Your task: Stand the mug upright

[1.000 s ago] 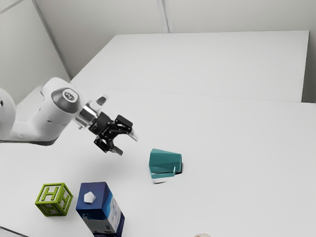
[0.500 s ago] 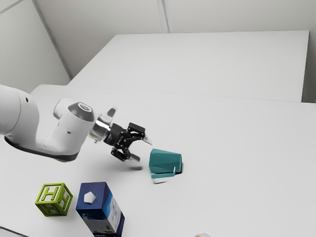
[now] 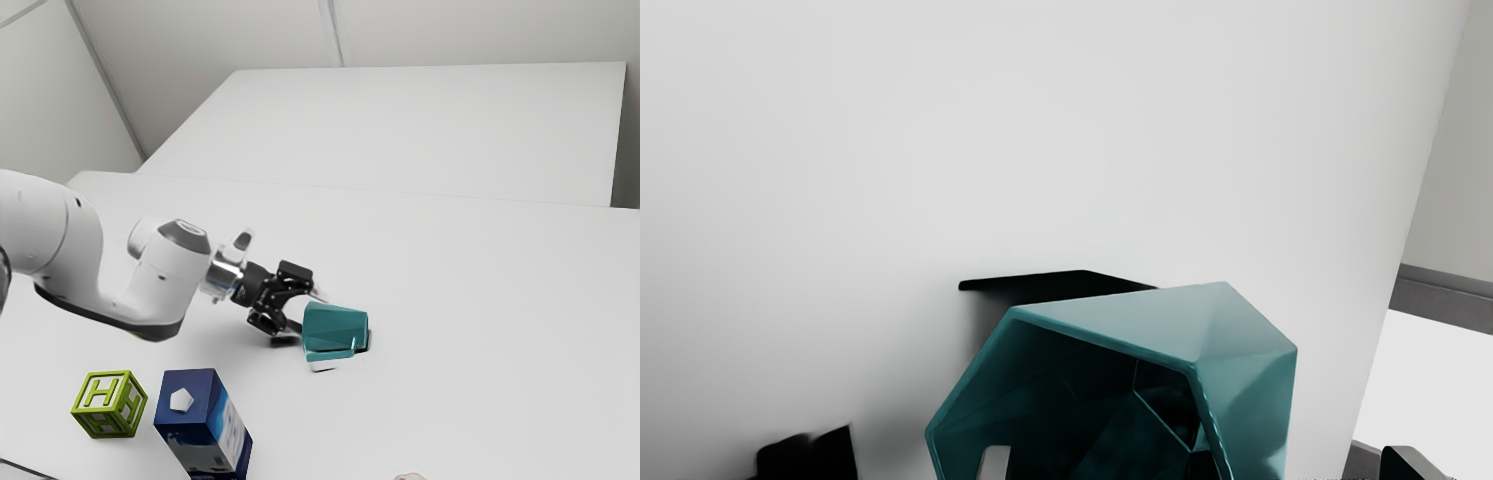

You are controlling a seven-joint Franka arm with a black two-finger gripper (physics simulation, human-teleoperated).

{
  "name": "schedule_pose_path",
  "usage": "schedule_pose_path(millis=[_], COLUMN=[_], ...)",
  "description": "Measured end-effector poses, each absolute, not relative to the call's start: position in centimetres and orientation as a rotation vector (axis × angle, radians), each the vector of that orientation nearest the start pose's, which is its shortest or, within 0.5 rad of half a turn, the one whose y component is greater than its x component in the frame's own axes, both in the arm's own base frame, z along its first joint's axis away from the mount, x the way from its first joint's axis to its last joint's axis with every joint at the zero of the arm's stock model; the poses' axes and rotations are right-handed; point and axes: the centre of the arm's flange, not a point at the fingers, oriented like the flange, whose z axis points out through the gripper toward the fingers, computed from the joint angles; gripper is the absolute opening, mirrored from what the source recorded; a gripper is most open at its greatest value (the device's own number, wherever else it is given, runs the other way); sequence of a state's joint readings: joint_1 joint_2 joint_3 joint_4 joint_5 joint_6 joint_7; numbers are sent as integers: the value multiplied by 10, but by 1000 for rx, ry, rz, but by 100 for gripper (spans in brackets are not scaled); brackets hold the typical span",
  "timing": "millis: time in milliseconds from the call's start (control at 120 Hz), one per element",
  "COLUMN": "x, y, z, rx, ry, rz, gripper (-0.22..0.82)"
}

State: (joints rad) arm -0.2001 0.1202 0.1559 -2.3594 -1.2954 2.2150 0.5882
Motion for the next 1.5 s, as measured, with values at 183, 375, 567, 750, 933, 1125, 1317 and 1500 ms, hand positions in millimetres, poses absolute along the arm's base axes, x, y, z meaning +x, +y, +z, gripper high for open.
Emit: schedule_pose_path(millis=[183, 375, 567, 750, 933, 1125, 1317, 1500], x=[497, 496, 497, 495, 495, 497, 501, 506], y=[-64, -68, -68, -71, -72, -74, -80, -88], z=[268, 265, 266, 265, 265, 268, 275, 295], rx=[2195, 2172, 2164, 2149, 2141, 2143, 2141, 2134], ry=[354, 345, 312, 293, 267, 230, 192, 139], rz=[57, 85, 113, 135, 161, 185, 209, 253], gripper=[60, 59, 40, 24, 7, -4, -13, -16])
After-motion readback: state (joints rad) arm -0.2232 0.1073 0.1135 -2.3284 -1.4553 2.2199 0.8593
